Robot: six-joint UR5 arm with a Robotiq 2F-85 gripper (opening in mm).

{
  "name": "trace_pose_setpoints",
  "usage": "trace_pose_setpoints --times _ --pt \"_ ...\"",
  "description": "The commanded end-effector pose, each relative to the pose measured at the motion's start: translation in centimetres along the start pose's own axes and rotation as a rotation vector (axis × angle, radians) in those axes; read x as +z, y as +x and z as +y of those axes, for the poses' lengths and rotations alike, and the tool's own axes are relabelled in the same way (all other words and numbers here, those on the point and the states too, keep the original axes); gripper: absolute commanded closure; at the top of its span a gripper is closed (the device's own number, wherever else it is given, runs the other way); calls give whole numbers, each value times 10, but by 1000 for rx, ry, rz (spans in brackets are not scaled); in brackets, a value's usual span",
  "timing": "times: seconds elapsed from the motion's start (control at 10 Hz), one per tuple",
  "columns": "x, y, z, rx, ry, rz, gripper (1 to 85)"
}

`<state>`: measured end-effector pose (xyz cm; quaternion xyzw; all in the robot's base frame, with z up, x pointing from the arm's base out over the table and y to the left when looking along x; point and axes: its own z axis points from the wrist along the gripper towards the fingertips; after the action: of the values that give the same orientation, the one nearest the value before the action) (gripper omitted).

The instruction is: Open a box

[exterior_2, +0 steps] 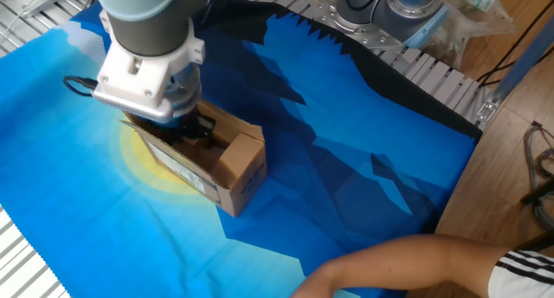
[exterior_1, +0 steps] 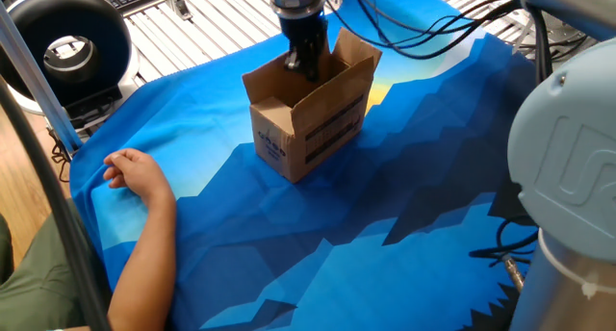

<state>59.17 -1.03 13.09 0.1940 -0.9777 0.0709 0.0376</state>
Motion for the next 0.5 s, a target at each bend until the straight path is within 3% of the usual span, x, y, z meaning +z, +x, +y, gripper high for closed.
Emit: trace_pose_setpoints --times 0.0,0.2,0.3,0.4 --pt "9 -11 19 27 -70 -39 843" --pt "7 -18 40 53 -149 -63 843" --pt "6 -20 46 58 -174 -71 843" --pt "8 -21 46 51 -175 -78 843"
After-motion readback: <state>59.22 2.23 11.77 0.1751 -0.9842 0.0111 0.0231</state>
